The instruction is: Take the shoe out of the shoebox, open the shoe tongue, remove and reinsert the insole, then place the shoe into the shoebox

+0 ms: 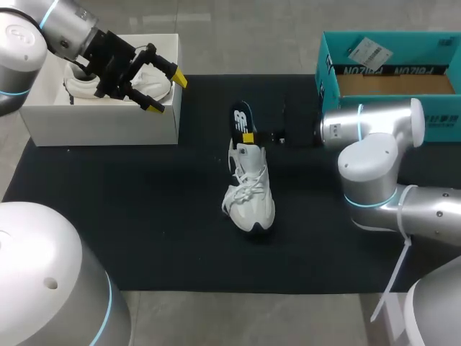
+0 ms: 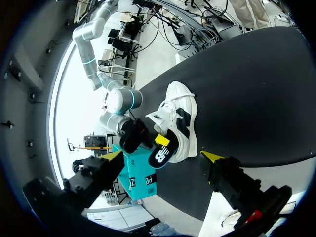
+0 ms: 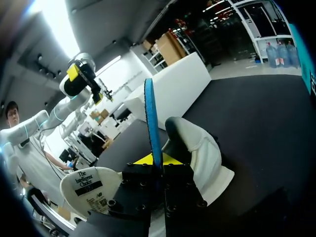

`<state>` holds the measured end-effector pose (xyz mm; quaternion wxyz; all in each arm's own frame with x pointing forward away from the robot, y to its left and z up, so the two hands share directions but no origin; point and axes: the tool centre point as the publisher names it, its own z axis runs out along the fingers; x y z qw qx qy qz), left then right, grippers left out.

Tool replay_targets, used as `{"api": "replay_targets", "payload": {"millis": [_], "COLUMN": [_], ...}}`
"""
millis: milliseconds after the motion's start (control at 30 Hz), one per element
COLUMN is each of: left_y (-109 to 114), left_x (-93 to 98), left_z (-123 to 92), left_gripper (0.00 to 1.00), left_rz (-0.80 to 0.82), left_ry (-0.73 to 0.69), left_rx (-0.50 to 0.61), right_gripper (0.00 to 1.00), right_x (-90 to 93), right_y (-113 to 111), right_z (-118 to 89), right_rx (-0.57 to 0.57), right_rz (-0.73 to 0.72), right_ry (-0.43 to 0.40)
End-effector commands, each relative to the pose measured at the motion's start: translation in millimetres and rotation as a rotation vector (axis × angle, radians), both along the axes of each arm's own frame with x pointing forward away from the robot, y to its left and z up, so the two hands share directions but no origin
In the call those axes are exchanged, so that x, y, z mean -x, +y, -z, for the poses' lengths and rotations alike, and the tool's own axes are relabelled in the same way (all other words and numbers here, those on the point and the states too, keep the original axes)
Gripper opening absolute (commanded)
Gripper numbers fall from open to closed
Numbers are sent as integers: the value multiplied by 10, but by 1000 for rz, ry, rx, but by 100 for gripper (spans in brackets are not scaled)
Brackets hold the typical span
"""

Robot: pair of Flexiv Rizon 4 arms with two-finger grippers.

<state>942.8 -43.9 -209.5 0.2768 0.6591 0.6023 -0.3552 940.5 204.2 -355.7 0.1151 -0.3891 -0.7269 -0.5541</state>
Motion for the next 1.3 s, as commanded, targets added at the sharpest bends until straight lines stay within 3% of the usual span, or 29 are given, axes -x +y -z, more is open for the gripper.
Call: {"api": "replay_targets", "payload": {"millis": [33,233,267,300,333,400,600,700,733,1033,1300], "left_y": [3,3,3,3,3,3,3,3,3,3,3], "left_x": [1,1,1,1,1,1,1,1,1,1,1], "left_z": [-5,-5,-5,-5,-5,-5,-5,-5,-5,-5,-5], "left_gripper": [100,100,100,100,100,100,100,100,100,100,100], "left_rz": [1,1,1,1,1,1,1,1,1,1,1], "left_ry": [-1,-1,-1,-1,-1,-1,-1,-1,-1,-1,-1], "left_rx": [-3,-3,-3,-3,-3,-3,-3,-3,-3,-3,-3], "right_gripper": [0,0,4,29,37,39,29,13,0,0,0], "right_x": [131,159,133,104,56,-3,-200,-261,-271,-209,4], "right_y": [17,-5,-6,-14,-32,-40,-76,-80,-82,-63,42], "right_z": [37,42,11,-17,-49,-101,-206,-227,-226,-125,53], "right_rx": [-1,4,8,12,20,29,42,44,44,26,4], "right_rz": [12,14,16,19,21,24,19,16,14,17,-9], "right_ry": [8,17,5,-8,-20,-32,-65,-73,-76,-29,43]}}
